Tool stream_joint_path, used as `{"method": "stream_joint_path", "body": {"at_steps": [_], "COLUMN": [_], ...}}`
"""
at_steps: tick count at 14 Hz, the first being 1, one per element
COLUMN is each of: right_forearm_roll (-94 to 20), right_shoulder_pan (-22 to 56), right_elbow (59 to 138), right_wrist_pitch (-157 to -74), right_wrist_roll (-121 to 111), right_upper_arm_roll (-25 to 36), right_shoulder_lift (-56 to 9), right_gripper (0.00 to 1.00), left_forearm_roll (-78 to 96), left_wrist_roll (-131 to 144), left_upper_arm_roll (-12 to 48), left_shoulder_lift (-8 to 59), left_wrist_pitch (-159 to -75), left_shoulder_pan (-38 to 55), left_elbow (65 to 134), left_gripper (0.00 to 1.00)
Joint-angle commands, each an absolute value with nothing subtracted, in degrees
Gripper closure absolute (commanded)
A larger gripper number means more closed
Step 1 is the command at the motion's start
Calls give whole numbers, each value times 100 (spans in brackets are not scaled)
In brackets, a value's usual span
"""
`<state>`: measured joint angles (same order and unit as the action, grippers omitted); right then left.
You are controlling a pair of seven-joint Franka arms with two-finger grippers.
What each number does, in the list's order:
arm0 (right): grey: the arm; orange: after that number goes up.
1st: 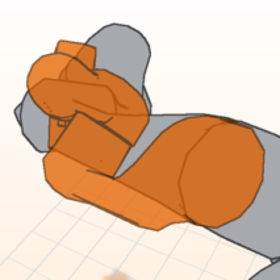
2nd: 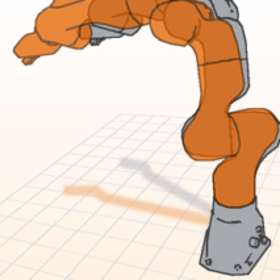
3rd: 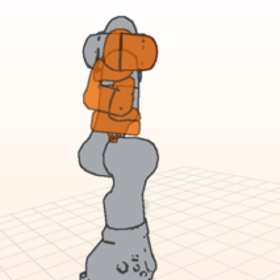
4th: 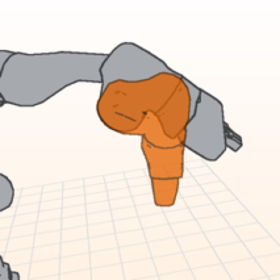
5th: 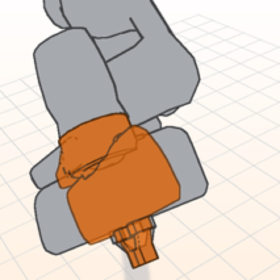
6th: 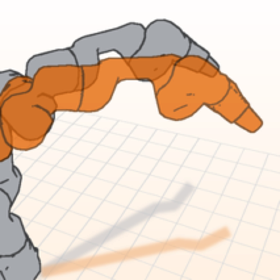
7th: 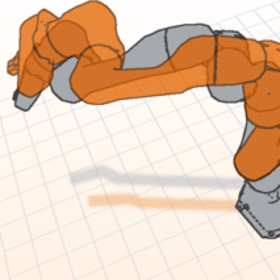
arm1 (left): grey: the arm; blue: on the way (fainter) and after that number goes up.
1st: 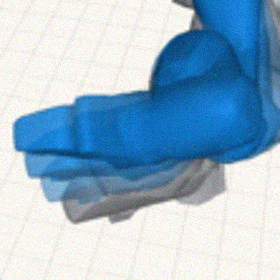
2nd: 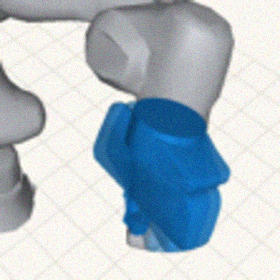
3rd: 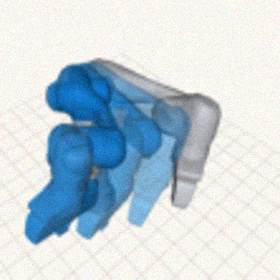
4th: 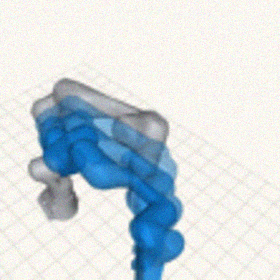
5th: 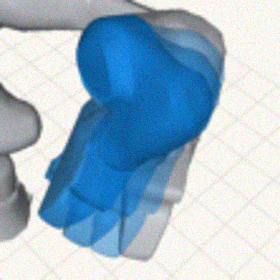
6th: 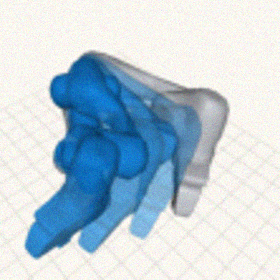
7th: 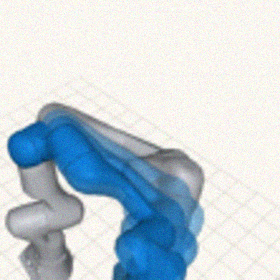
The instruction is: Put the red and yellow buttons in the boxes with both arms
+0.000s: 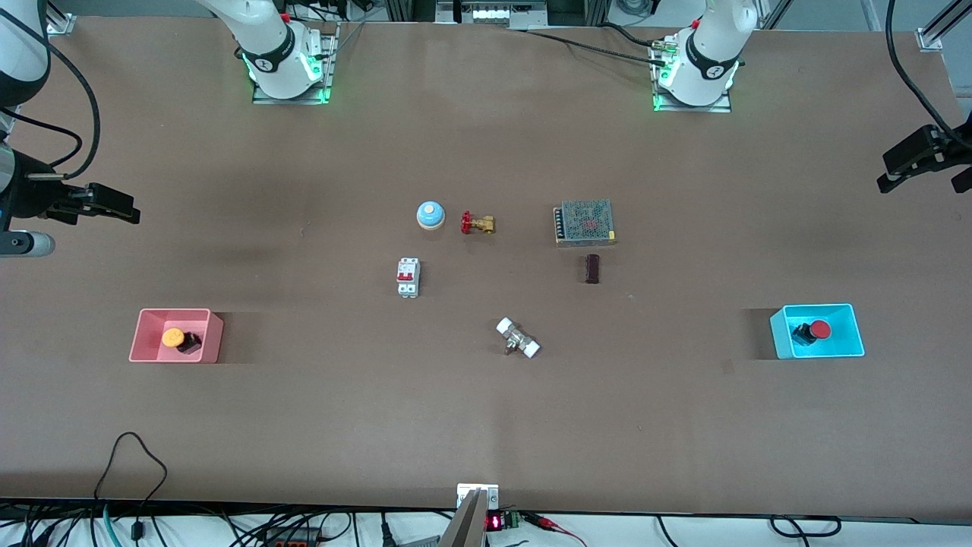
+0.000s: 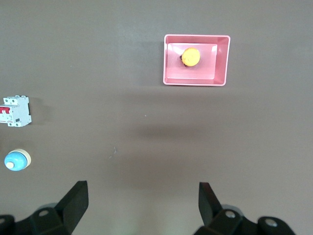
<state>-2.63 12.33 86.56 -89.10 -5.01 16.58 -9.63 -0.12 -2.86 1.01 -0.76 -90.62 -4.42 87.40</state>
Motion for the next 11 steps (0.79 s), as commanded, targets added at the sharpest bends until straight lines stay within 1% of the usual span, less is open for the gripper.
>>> {"method": "stream_joint_path", "body": {"at_steps": [1, 3, 4, 6, 9, 11], "right_forearm_roll": [-185, -141, -115, 69, 141, 97], "right_shoulder_pan": [1213, 1100, 1003, 582, 607, 598], "right_elbow": [8798, 8833, 8850, 8851, 8859, 9261], "right_wrist_pitch": [-8868, -8824, -8833, -8859, -8807, -8929], "right_wrist_roll": [-422, -422, -413, -396, -177, -26], "right_upper_arm_roll": [1643, 1591, 1452, 978, 914, 914], "right_shoulder_lift": [-703, -581, -537, -519, -431, -160], "right_gripper": [0, 0, 0, 0, 0, 0], "left_forearm_roll": [62, 62, 62, 62, 62, 62], "left_wrist_roll": [-255, -255, -255, -255, -255, -255], "left_upper_arm_roll": [70, 70, 70, 70, 70, 62], "left_shoulder_lift": [-211, -211, -211, -202, -202, -202], "left_wrist_pitch": [-9044, -9044, -9044, -9044, -9044, -9044], "left_shoulder_pan": [-413, -413, -413, -413, -413, -413], "left_elbow": [8912, 8912, 8912, 8912, 8921, 8921], "left_gripper": [0, 0, 0, 0, 0, 0]}}
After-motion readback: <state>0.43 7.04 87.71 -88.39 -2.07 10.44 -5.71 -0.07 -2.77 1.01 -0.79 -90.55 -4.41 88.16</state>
